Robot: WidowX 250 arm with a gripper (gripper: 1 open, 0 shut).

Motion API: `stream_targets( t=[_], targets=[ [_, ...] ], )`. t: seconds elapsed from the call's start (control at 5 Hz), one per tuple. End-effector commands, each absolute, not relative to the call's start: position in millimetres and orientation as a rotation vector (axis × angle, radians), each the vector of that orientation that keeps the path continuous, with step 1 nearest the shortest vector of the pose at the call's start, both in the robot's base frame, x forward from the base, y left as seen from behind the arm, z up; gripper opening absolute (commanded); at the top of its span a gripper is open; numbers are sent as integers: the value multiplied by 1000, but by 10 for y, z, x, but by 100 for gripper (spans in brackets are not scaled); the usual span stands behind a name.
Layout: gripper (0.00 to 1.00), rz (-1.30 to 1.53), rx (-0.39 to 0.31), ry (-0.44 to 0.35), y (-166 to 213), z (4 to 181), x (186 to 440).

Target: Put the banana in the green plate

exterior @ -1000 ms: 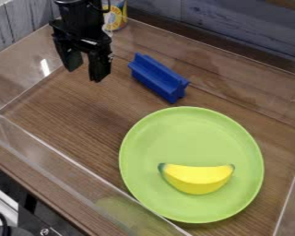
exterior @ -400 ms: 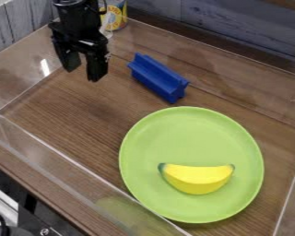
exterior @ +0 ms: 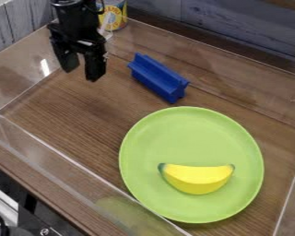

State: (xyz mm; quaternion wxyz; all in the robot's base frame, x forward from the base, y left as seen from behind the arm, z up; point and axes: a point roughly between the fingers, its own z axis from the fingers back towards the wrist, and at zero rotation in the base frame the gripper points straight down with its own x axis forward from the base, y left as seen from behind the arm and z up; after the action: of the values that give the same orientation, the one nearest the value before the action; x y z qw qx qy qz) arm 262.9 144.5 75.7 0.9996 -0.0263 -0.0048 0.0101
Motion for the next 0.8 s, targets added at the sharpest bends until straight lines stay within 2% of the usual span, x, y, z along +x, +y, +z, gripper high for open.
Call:
stream_targets(
  t=[0.0, 0.6],
  targets=[
    [100, 28, -33, -54, 1548, 894, 2715],
    [100, 27, -51, -46, 1560, 882, 2733]
  ],
)
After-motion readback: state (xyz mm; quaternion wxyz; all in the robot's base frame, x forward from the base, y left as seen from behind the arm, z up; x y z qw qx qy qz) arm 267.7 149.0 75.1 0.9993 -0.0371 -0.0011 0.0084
